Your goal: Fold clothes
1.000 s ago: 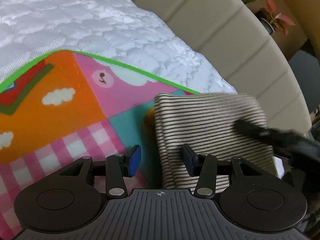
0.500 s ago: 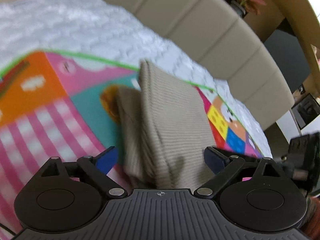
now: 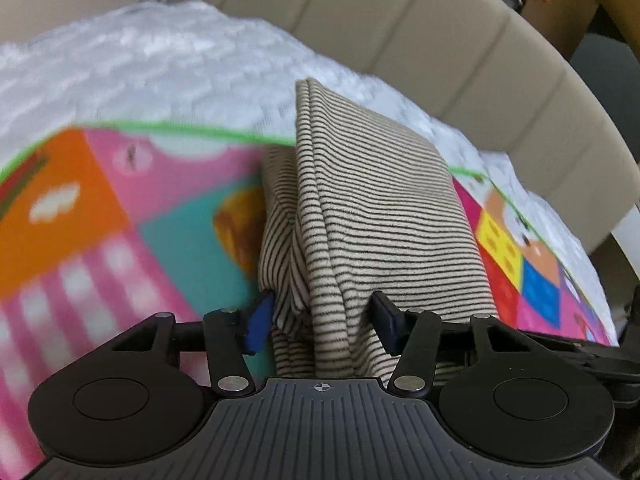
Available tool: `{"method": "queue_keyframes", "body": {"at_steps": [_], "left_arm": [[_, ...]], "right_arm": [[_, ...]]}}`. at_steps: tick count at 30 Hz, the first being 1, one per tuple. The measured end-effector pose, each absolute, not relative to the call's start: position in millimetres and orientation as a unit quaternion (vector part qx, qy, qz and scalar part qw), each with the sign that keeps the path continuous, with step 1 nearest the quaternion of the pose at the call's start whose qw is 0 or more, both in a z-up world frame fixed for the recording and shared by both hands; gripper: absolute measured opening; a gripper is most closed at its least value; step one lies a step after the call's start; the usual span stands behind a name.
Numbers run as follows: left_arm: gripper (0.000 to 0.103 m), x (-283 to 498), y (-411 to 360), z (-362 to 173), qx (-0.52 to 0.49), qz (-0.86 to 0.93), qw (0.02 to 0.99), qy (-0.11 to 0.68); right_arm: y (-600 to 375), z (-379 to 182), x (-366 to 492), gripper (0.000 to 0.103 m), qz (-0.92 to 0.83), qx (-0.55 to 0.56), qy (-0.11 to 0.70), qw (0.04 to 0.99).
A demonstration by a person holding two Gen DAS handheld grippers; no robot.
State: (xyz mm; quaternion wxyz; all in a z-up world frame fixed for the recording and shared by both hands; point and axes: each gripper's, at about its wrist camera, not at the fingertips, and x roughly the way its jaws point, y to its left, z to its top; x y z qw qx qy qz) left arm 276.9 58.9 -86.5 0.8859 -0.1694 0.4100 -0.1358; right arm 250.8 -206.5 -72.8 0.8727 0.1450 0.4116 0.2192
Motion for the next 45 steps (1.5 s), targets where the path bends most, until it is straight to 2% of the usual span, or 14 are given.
{"method": "queue_keyframes", "body": {"at_steps": [8,10,12,15,18,19,20,23,29,31,35,36,38,45], "left_arm": [[0.060,320,76,-98,-0.192,-0.139,0.889,0.391],[0.060,319,80,-100,-0.197,-0.147,0.888,0.389],[0.060,319,83,-102,-0.203,-0.154,0.886,0.389],[0.060,320,87,-104,-0.209,-0.162,0.883,0.389],[0.060,320,90,-105,-0.211,-0.170,0.881,0.389],[0.059,320,91,-105,-0.211,-0.169,0.880,0.390],[0.059,320,92,-105,-0.211,-0.169,0.880,0.390],[0.055,319,95,-105,-0.212,-0.169,0.879,0.392],[0.056,323,100,-106,-0.227,-0.170,0.876,0.391],[0.056,322,99,-106,-0.221,-0.169,0.877,0.391],[0.057,323,100,-106,-0.224,-0.168,0.876,0.393],[0.057,323,100,-106,-0.222,-0.168,0.877,0.393],[0.057,323,100,-106,-0.221,-0.168,0.876,0.393],[0.060,323,103,-106,-0.231,-0.172,0.873,0.394]], "right_arm": [[-210,-79,296,0.049,0.215,0.181,0.385,0.879],[-217,-66,296,0.056,0.216,0.180,0.367,0.887],[-222,-53,310,0.075,0.212,0.189,0.347,0.894],[-220,-46,348,0.082,0.205,0.193,0.346,0.895],[-203,-55,394,0.082,0.204,0.192,0.385,0.879],[-197,-59,407,0.082,0.214,0.203,0.401,0.868],[-192,-60,417,0.072,0.224,0.211,0.410,0.859],[-178,-35,407,0.055,0.268,0.198,0.352,0.875],[-169,-57,413,0.054,0.196,0.138,0.402,0.884],[-174,-49,410,0.055,0.207,0.154,0.400,0.880],[-167,-12,402,0.055,0.193,0.117,0.316,0.922],[-163,-4,402,0.052,0.188,0.104,0.296,0.931],[-149,-10,412,0.044,0.185,0.078,0.316,0.927],[-99,-31,449,0.047,0.172,-0.015,0.383,0.907]]}}
